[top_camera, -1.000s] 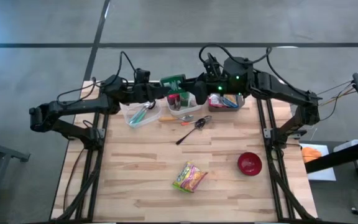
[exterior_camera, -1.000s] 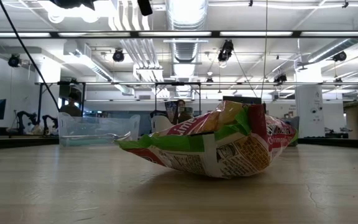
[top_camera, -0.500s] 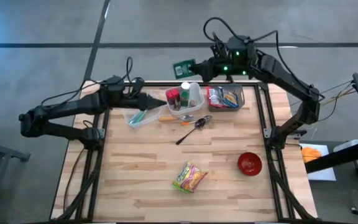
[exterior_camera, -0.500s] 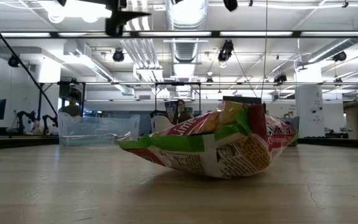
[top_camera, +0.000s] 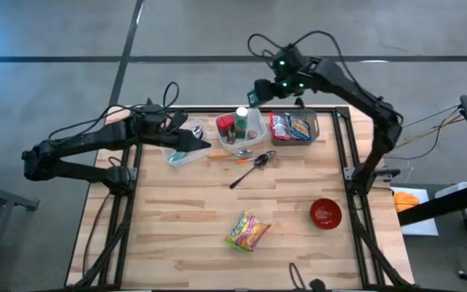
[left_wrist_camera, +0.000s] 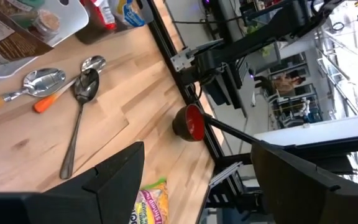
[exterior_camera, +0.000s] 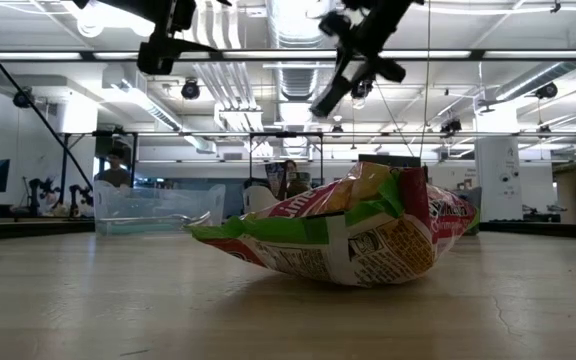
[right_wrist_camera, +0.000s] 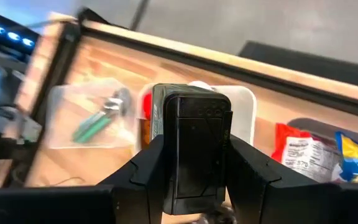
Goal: Pick & Place Food Item
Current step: Put the black seasoning can into the white bin
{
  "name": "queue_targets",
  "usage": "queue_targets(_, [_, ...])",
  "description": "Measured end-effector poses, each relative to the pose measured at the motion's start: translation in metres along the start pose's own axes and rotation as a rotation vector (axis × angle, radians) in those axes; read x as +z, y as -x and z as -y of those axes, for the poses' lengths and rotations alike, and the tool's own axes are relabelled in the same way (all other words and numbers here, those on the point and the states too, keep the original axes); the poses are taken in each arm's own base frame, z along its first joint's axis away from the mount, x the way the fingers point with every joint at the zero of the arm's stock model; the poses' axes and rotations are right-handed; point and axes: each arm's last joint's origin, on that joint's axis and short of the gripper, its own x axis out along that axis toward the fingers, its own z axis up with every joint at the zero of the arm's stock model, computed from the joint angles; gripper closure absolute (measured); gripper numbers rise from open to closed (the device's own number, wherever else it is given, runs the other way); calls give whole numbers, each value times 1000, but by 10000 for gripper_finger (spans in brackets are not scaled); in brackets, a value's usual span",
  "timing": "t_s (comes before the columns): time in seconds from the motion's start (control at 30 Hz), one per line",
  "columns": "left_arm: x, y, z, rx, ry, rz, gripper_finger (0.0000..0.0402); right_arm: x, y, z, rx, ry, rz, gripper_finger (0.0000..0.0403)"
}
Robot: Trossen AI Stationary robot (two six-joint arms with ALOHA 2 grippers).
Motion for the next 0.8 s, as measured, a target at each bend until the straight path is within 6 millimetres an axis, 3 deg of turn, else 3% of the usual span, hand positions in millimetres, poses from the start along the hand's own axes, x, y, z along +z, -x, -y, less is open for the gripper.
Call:
queue_targets(0.13, [0, 2, 1, -3, -21, 8, 105, 4, -22, -1, -53, 0, -54, 282])
queue_targets(0.5, [-9, 23, -6, 122, -35, 15, 105, 24, -55, -13, -254, 46, -151, 282])
queue_targets(0.63, [-11, 28, -6, 130, -39, 10, 105, 16, -75, -4, -290, 23, -212, 282])
queue_targets(0.8, [-13, 32, -7, 141, -52, 12, 105, 11, -85, 2, -353, 20, -216, 282])
